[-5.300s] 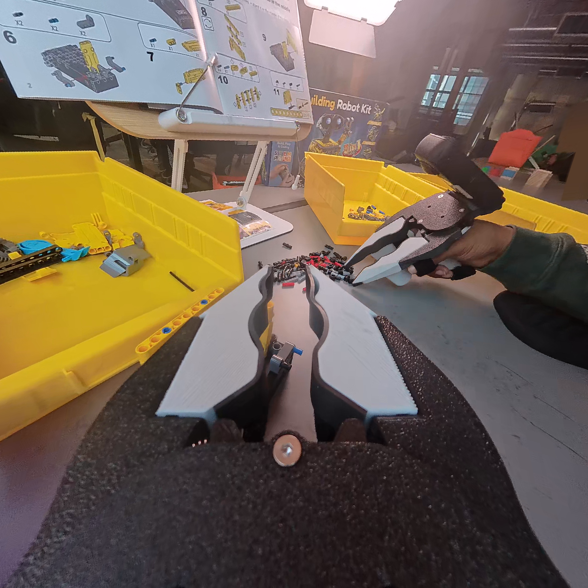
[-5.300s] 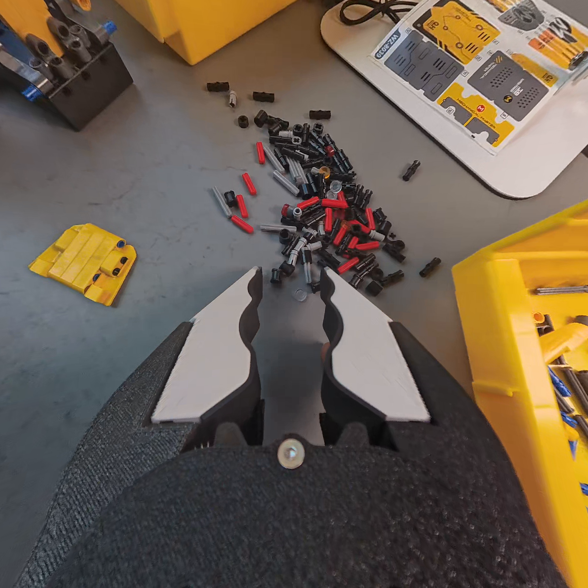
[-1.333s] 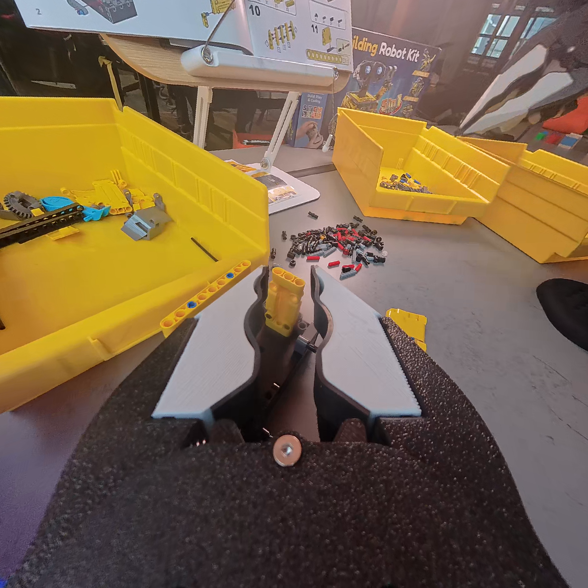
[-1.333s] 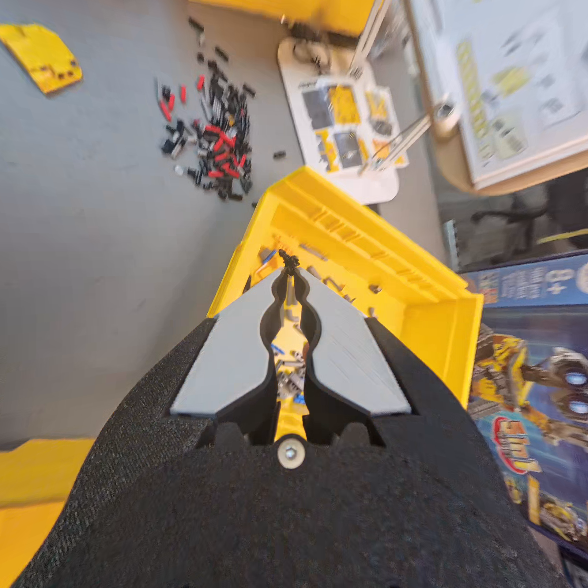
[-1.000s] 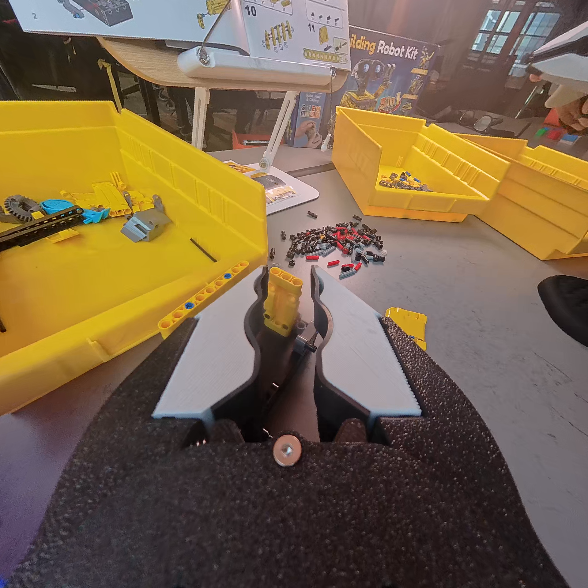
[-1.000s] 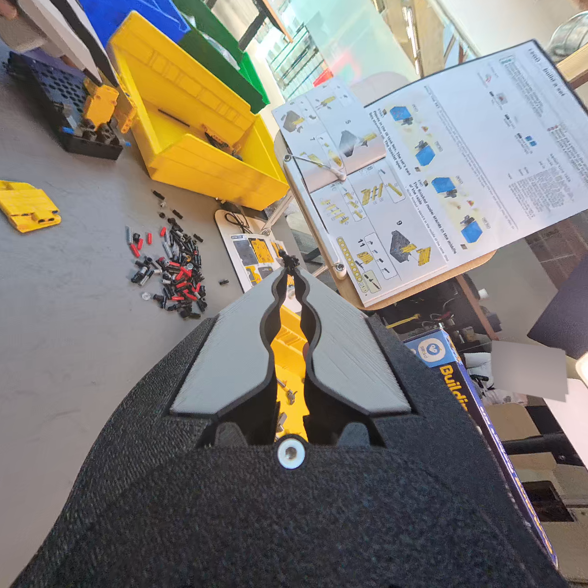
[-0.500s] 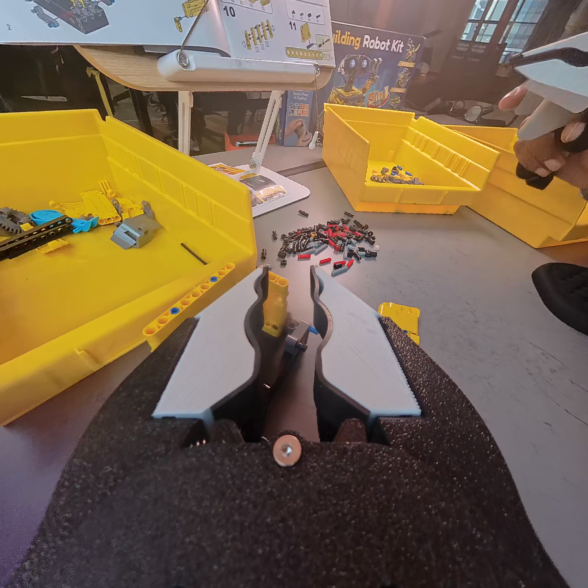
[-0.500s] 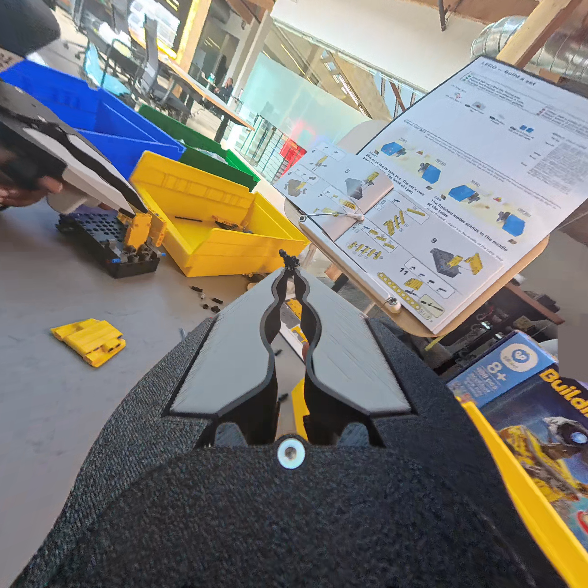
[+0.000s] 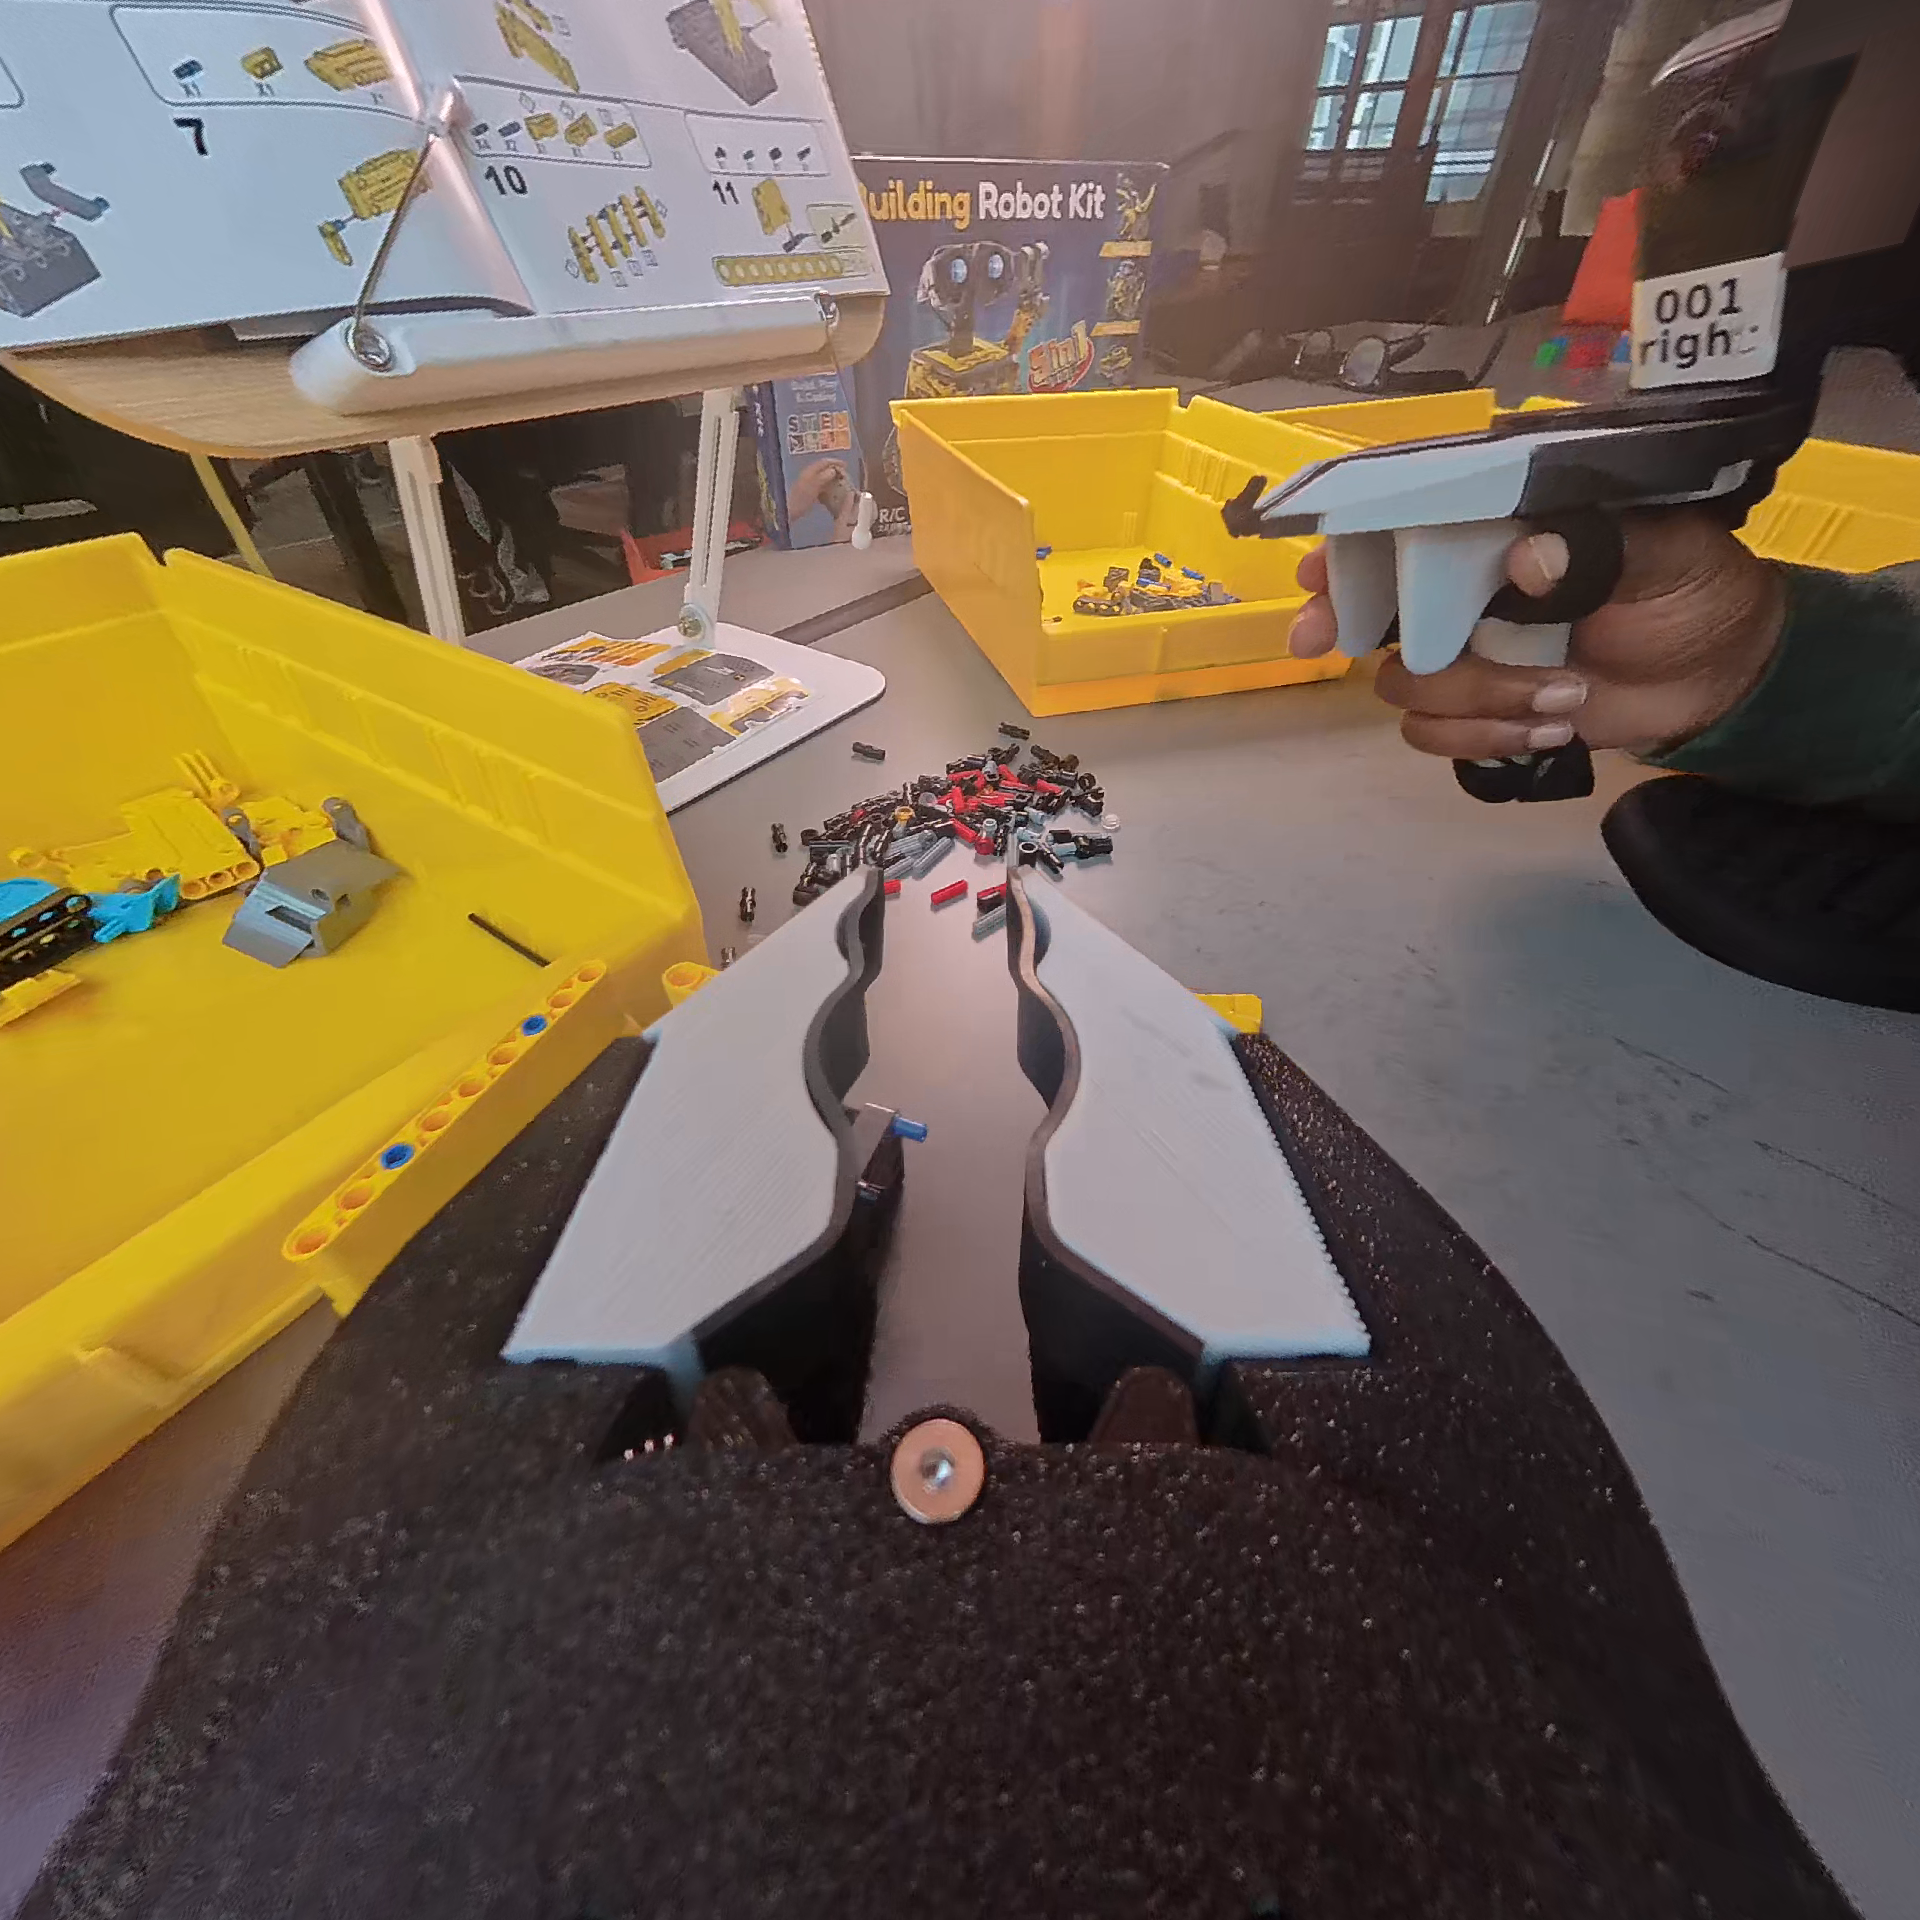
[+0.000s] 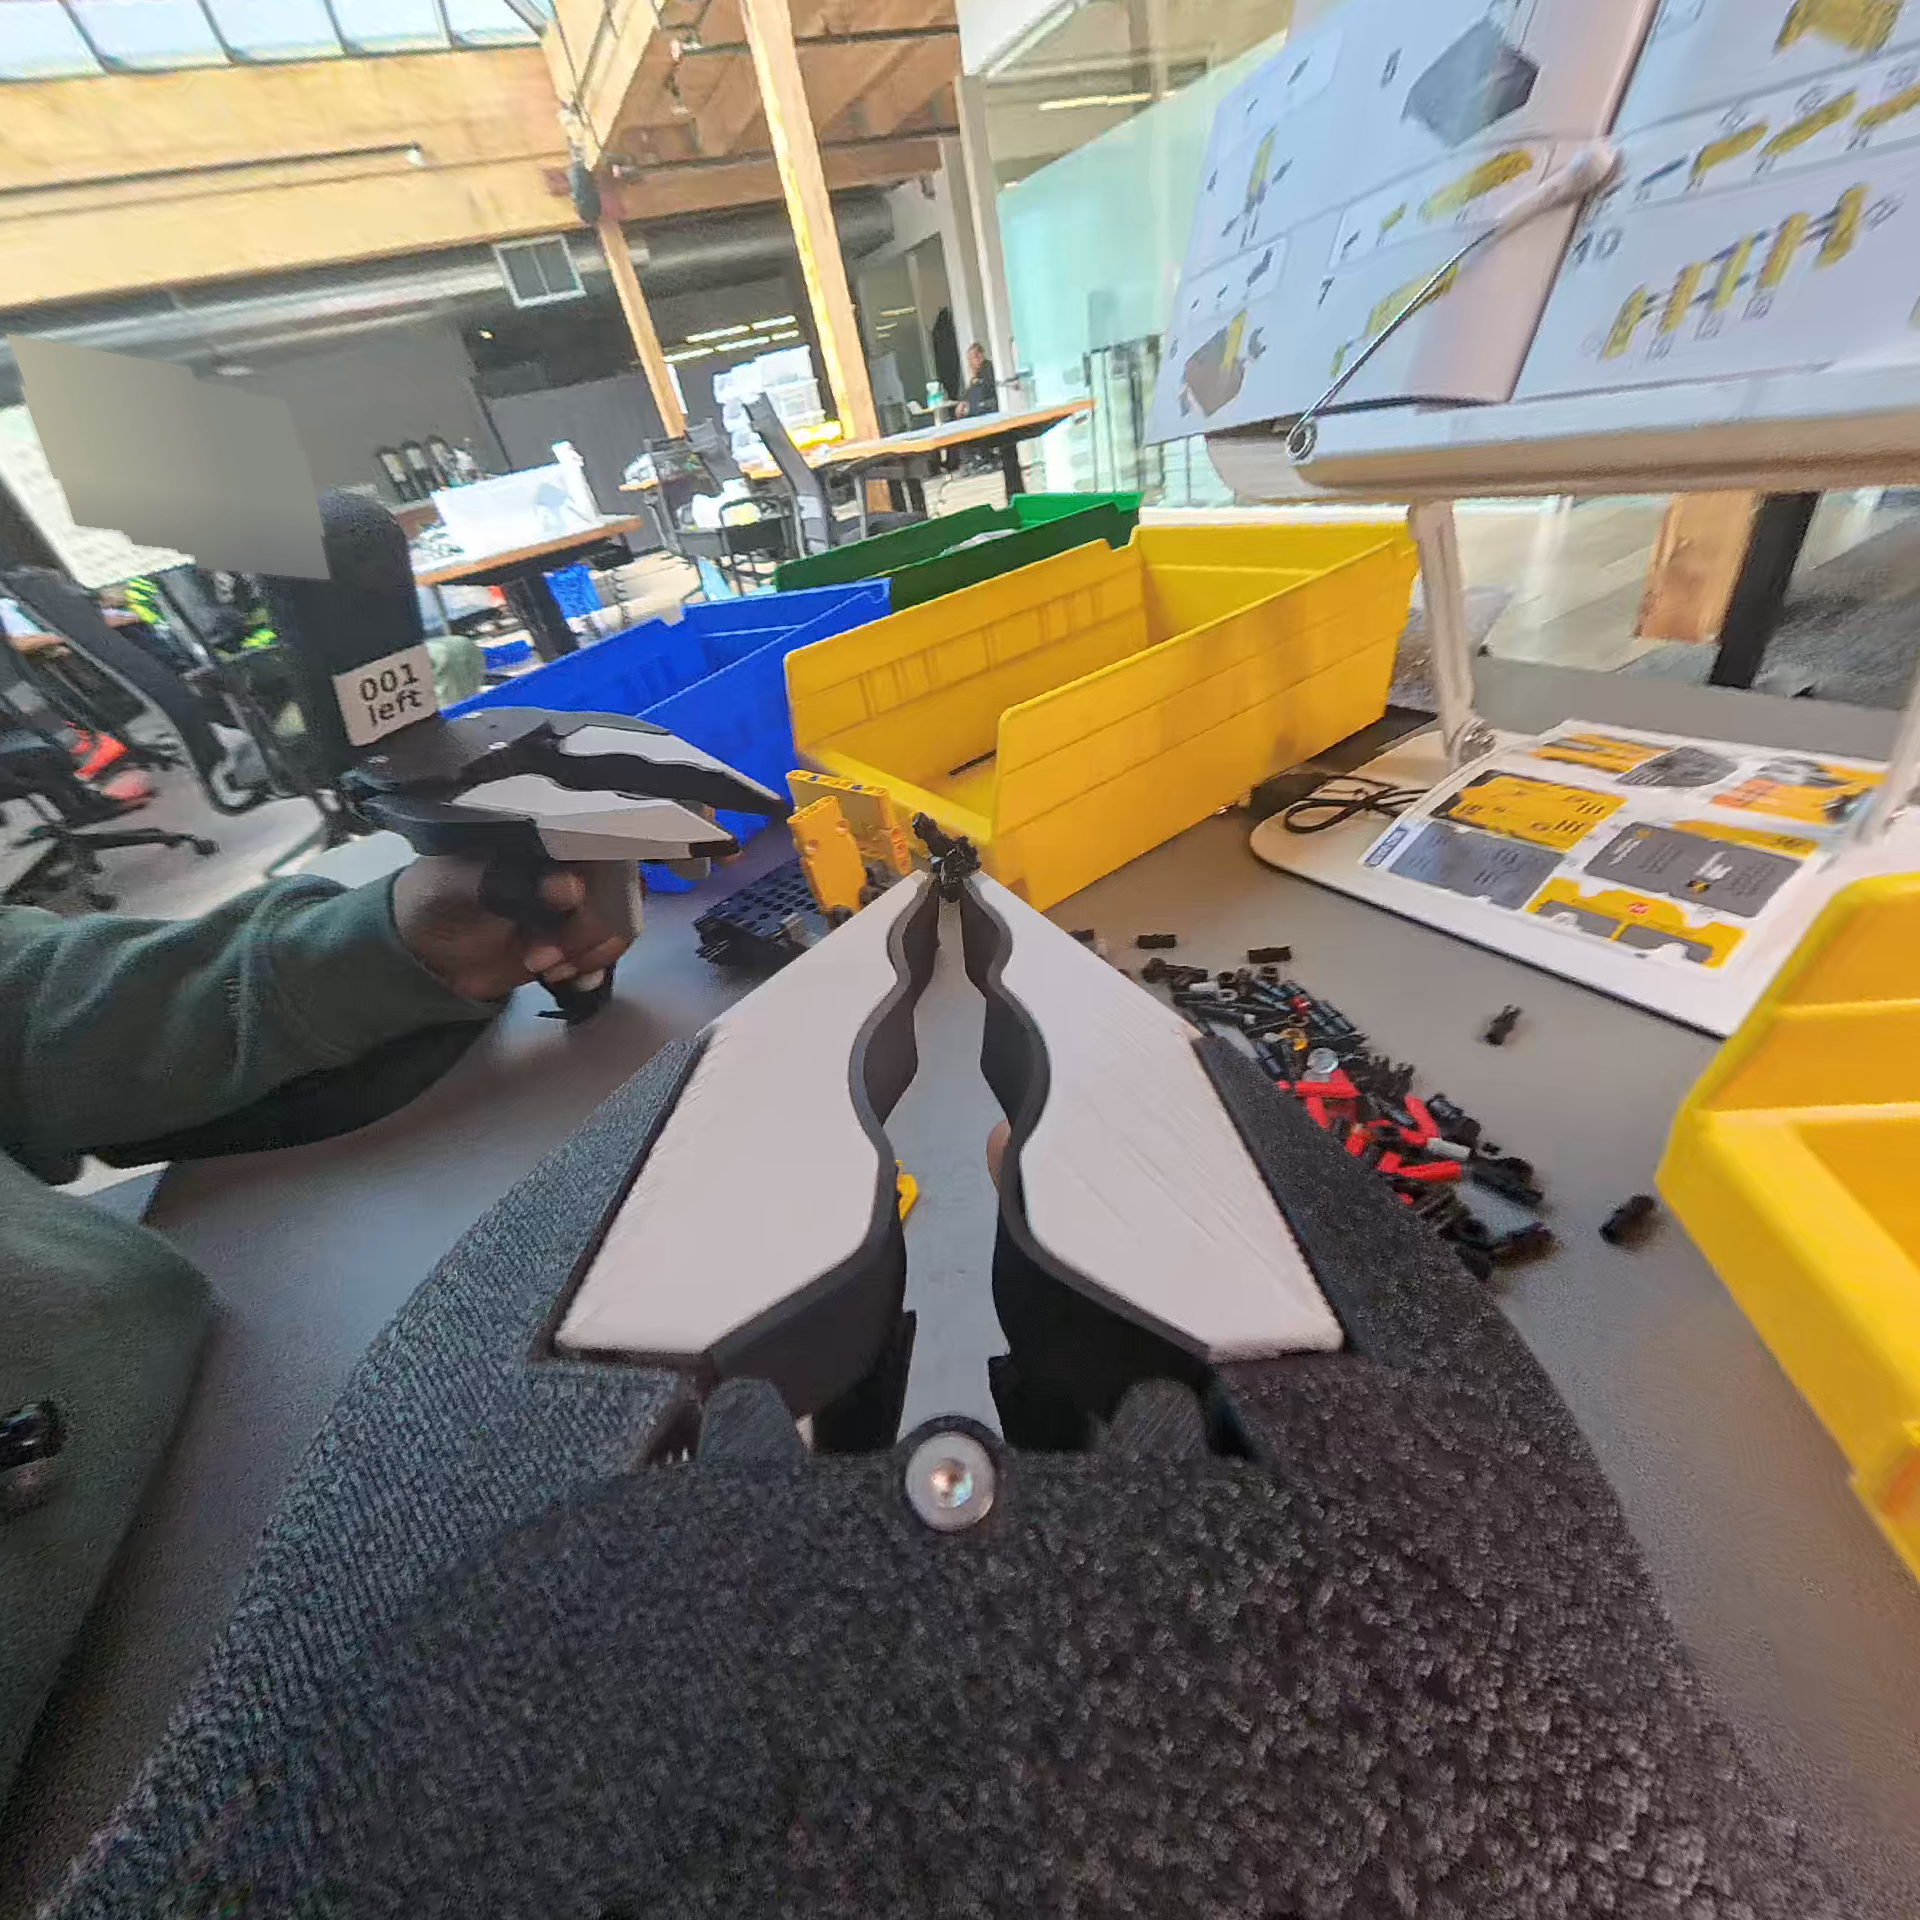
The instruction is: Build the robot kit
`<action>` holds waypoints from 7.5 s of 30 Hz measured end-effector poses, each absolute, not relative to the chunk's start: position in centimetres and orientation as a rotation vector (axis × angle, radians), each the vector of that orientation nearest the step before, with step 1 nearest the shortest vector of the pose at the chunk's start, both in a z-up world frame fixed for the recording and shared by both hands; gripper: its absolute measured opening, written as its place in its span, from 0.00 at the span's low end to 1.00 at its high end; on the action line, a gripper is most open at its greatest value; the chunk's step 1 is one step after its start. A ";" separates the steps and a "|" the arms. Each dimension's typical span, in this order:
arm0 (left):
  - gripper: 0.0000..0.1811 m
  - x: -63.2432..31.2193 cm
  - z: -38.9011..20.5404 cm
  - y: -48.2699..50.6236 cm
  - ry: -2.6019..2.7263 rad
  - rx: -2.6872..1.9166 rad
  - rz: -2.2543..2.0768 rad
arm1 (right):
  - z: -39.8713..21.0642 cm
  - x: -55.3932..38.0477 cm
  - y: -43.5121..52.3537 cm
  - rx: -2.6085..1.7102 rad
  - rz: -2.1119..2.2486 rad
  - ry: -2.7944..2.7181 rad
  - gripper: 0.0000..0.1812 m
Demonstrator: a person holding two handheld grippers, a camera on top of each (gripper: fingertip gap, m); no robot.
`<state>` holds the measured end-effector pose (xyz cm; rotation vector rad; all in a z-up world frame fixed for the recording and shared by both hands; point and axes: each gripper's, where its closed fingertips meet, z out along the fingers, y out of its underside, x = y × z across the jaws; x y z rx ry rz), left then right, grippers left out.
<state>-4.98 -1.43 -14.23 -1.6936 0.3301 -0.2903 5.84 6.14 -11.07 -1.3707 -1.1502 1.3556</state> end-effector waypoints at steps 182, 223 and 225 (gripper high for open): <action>0.13 -2.4 -14.7 -0.4 0.284 -1.749 -0.447 | -9.0 18.6 21.5 -2.095 0.283 -1.983 0.15; 0.13 -2.2 -15.2 -0.3 0.291 -1.766 -0.442 | -17.4 20.0 34.8 -2.079 -0.150 -1.760 0.02; 0.13 -2.4 -15.1 -0.3 0.283 -1.766 -0.441 | -19.6 20.3 36.3 -2.147 -0.233 -1.807 0.02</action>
